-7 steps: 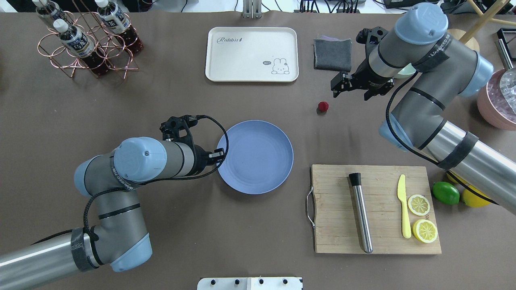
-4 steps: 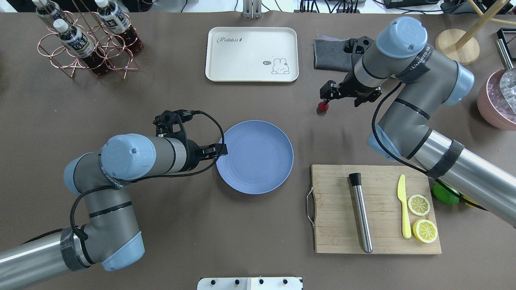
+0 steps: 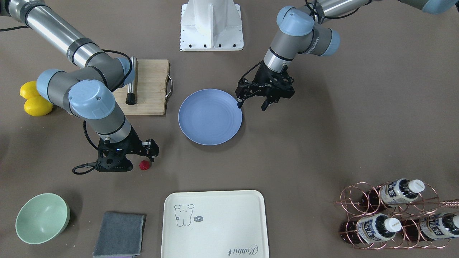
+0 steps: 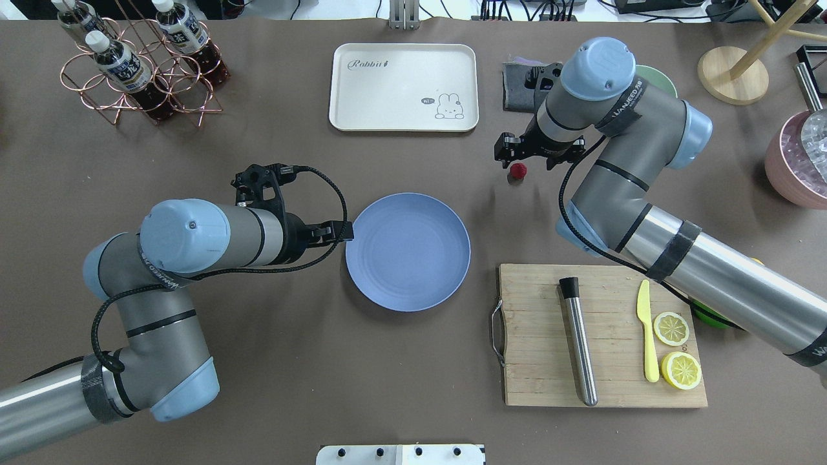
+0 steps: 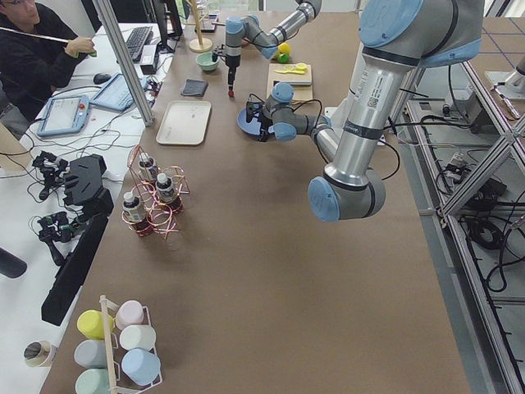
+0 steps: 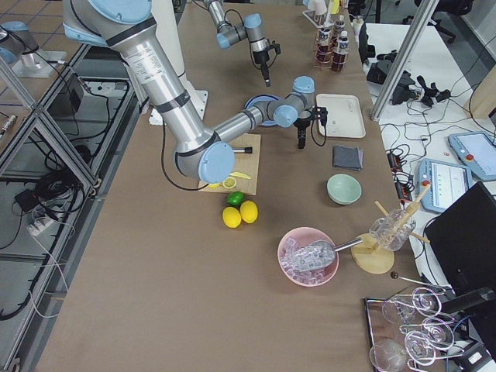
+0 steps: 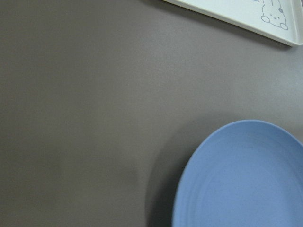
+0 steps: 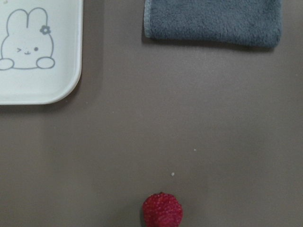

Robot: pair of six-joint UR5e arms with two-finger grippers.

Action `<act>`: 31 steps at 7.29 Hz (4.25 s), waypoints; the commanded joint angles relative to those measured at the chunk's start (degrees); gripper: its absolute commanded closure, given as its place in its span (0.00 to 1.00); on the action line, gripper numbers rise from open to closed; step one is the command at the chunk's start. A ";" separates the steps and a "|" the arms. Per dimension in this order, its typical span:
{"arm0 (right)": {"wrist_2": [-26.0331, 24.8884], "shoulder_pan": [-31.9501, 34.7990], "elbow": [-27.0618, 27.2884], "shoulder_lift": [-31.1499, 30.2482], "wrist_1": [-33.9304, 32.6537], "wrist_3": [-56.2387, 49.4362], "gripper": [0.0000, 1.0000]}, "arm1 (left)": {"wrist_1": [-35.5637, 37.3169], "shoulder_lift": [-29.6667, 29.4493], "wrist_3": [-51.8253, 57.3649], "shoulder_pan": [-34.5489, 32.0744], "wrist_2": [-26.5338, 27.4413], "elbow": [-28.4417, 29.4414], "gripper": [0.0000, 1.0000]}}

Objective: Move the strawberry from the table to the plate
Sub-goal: 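Grasp the red strawberry with the right gripper while the left holds the plate, then carry the strawberry over the blue plate with the right gripper while the left arm withdraws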

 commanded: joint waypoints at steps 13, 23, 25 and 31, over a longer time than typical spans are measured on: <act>-1.74 0.44 -3.12 4.52 -0.20 0.17 1.00 | -0.08 2.63 5.39 -4.62 -0.83 -0.21 0.01; -9.72 -17.19 16.40 4.19 -14.97 10.71 1.00 | 0.18 18.87 41.54 -28.94 -20.48 -1.28 0.01; -12.62 -20.54 15.78 4.19 -14.88 12.39 1.00 | 0.19 19.77 44.67 -31.17 -22.28 -0.21 0.01; -15.01 -20.99 8.05 6.12 -5.21 12.83 1.00 | -0.43 19.33 45.99 -31.26 -22.28 2.42 0.01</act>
